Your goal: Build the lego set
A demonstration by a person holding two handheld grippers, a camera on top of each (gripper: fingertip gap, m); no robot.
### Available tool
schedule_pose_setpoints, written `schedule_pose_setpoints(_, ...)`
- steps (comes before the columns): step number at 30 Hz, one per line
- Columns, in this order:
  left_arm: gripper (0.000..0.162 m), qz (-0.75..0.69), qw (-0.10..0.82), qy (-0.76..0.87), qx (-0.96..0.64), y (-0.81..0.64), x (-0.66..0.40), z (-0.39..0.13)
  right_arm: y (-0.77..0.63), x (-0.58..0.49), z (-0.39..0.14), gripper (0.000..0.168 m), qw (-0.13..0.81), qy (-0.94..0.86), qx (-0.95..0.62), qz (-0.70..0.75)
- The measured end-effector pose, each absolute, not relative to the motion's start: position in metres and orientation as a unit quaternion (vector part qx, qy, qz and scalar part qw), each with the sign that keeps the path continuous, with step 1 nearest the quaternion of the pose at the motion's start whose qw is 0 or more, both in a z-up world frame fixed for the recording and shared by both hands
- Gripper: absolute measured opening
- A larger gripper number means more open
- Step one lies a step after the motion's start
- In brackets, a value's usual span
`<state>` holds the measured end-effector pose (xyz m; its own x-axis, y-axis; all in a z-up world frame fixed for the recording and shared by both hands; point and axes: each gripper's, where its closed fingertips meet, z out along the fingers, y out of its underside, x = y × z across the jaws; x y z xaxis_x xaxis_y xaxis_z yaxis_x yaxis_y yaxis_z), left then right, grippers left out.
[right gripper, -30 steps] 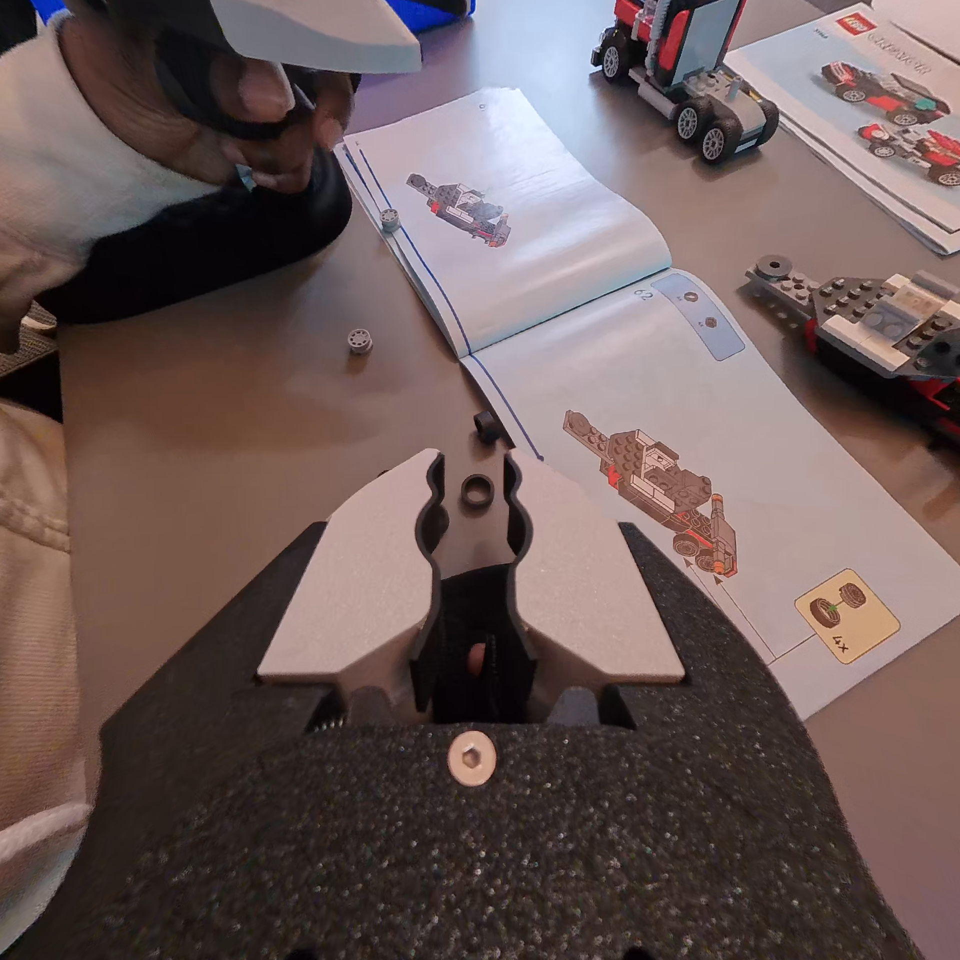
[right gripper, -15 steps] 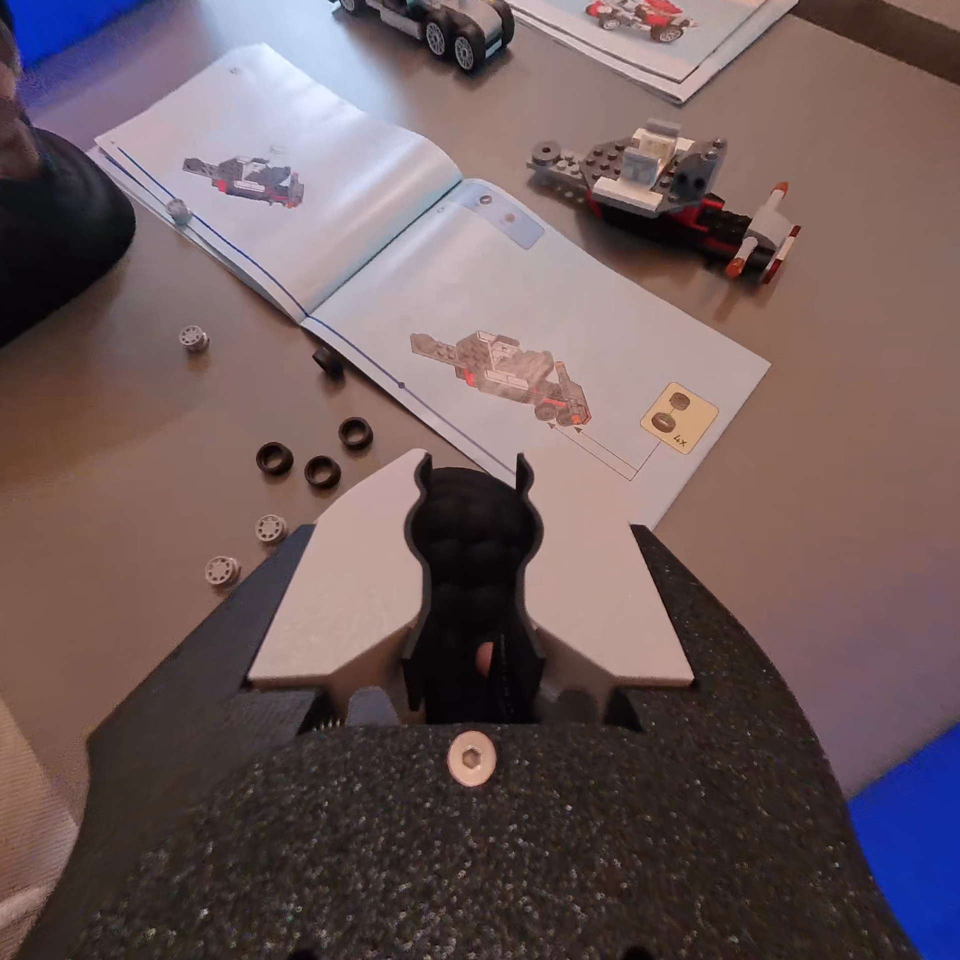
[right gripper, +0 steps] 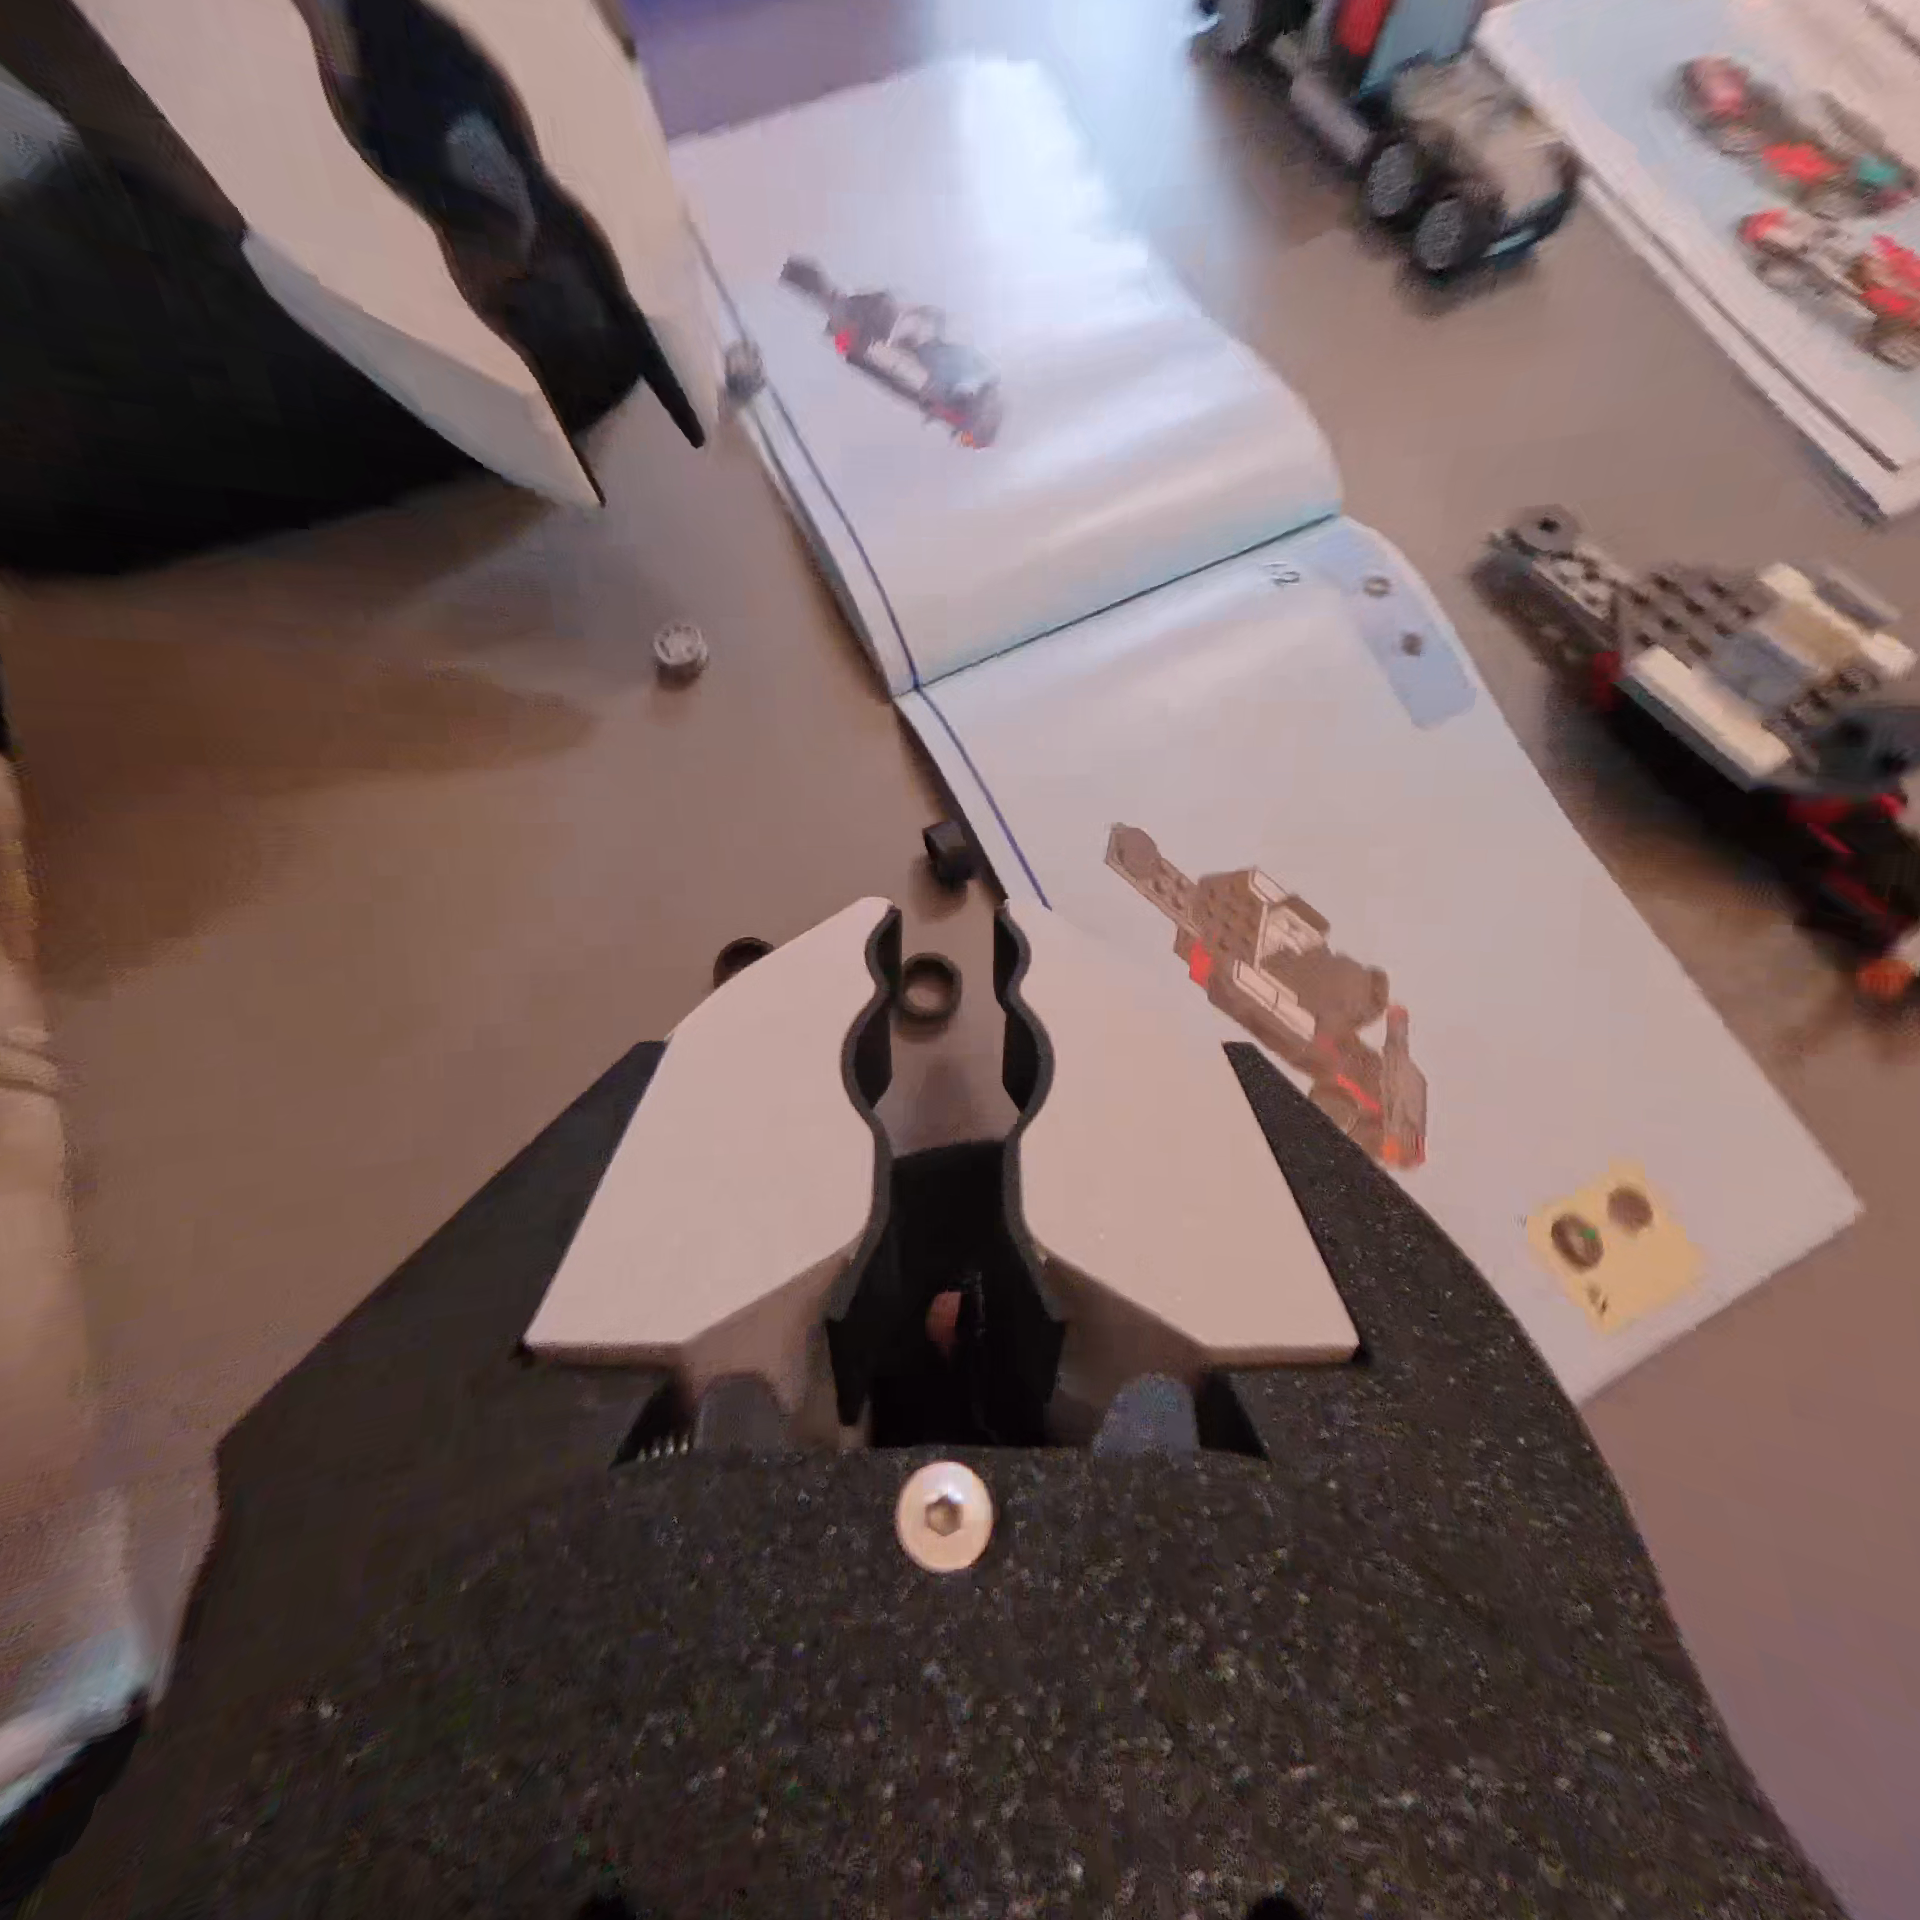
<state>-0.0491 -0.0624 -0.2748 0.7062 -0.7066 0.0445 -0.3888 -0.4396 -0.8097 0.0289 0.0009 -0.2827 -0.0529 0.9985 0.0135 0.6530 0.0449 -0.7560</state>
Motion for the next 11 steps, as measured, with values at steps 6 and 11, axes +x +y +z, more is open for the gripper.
schedule_pose_setpoints(6,0.022,-0.178,0.382,0.371,-0.828,-0.067,-0.043,-0.287,0.001,0.014,-0.297,0.012,0.260,-0.711,-0.592,0.277)
schedule_pose_setpoints(11,0.022,-0.180,0.396,0.365,-0.823,-0.066,-0.044,-0.283,0.003,0.010,-0.299,0.004,0.253,-0.722,-0.582,0.275)
